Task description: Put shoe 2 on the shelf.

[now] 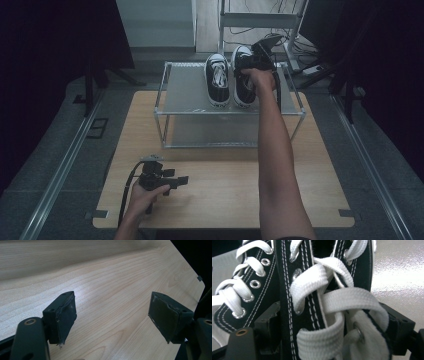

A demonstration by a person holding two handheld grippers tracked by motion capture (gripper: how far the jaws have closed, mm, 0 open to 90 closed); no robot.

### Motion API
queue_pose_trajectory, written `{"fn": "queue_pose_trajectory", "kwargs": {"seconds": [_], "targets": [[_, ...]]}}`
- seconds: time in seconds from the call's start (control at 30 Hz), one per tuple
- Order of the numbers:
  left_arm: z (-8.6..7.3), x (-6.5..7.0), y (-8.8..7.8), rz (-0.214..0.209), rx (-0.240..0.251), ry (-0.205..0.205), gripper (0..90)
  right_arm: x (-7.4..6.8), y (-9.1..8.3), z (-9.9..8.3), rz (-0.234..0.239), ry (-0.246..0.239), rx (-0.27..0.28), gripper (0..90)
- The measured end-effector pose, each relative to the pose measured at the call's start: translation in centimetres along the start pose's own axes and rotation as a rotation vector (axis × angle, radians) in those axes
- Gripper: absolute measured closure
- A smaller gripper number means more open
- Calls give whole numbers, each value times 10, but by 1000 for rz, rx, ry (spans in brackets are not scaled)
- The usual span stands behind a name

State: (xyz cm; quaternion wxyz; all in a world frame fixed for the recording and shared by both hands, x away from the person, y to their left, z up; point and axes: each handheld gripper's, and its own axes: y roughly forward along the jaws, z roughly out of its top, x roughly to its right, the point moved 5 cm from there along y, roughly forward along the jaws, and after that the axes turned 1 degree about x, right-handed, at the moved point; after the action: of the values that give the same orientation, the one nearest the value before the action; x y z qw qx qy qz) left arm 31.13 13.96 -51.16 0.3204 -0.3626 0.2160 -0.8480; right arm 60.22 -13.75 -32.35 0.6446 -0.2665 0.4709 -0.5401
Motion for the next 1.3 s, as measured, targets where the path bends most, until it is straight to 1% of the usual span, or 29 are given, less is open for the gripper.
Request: {"fn": "queue_pose_trajectory", "kwargs": {"seconds": [0.07,0.17,0.2,0.37,0.5,0.57,0.6,0.67,0.73,0.87,0.9,0.93,1.03,1.17,1.23,1.3], "targets": [[0,0,0,1,0,0,225,0,3,1,-11,7,-5,180],[0,0,0,1,-1,0,225,0,7,2,-23,13,-28,176],[0,0,0,2,-1,0,224,0,8,2,-34,13,-36,175],[-1,-1,1,6,-5,-1,225,-1,11,4,-85,-2,-39,175],[-1,-1,0,4,-4,-4,225,-1,12,6,-85,-13,-45,166],[-1,-1,1,7,-6,-3,225,-2,12,6,-76,-9,-31,180],[-2,-1,1,7,-8,-2,225,-3,10,6,-71,-5,-15,176],[-2,-1,2,5,-11,-2,225,-5,12,5,-88,-38,-3,175],[-2,0,2,5,-10,-1,225,-5,12,4,-87,-29,7,177],[-2,0,1,6,-9,0,225,-2,10,3,-54,-24,16,175],[-2,0,1,7,-9,1,224,-1,10,2,-39,-29,23,172],[-2,0,1,8,-7,1,225,-1,9,2,-36,-34,26,171],[-1,-1,-1,10,1,-4,225,-2,3,-1,-10,-67,55,174],[0,-2,-4,17,10,-8,225,-2,-16,-4,64,-106,125,203],[0,-3,-6,19,17,-7,225,-3,-24,-8,95,-128,142,209],[0,-2,-7,19,23,-13,224,-2,-32,-13,117,-163,159,230]]}}
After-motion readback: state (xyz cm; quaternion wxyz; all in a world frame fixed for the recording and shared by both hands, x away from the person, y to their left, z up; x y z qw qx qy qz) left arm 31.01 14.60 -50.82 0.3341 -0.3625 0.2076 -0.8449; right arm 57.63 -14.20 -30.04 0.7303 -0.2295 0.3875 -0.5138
